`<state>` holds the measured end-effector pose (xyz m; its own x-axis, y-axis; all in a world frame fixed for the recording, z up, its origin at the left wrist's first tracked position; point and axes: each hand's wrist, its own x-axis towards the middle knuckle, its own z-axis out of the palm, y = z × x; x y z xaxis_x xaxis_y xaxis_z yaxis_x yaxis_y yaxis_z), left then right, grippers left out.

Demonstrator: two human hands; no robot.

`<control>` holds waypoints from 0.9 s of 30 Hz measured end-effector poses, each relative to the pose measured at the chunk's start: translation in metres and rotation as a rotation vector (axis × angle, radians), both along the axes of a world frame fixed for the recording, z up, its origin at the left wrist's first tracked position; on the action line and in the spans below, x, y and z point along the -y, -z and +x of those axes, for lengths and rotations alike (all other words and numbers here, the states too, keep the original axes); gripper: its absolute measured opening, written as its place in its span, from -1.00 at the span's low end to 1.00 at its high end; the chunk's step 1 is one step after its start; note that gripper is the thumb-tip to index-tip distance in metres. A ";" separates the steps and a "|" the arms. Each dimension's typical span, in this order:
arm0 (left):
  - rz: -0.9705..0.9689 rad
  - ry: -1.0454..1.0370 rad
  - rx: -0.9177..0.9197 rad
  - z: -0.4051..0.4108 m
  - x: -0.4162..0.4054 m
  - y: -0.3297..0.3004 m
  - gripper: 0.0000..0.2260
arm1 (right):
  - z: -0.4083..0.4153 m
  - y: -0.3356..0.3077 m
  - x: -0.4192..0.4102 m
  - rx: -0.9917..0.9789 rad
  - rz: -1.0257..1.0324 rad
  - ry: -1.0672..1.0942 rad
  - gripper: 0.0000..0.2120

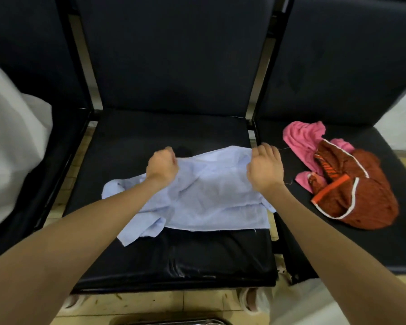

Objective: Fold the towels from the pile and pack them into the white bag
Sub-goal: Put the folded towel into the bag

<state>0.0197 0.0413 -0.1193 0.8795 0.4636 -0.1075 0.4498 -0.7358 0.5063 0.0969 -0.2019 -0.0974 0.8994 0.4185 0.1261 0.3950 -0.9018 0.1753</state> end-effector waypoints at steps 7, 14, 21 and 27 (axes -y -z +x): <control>-0.464 -0.578 0.268 0.008 -0.069 -0.034 -0.84 | -0.052 -0.021 -0.067 0.202 0.362 -0.265 -0.91; -0.967 -0.846 0.421 -0.023 -0.122 -0.045 -0.77 | -0.106 -0.011 -0.107 0.079 0.382 -0.537 -0.92; -1.017 -0.930 0.524 -0.070 -0.142 -0.039 -0.69 | -0.132 -0.007 -0.113 -0.458 -0.020 -0.680 -0.78; -0.960 -0.915 0.454 -0.091 -0.156 -0.027 -0.74 | -0.114 -0.012 -0.121 -0.391 -0.022 -0.367 -0.75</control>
<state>-0.0709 0.1972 -0.0924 0.3524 0.7931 -0.4968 0.2388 0.4371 0.8671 -0.0170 -0.0811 -0.0851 0.6719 0.7128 -0.2011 0.7230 -0.6902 -0.0307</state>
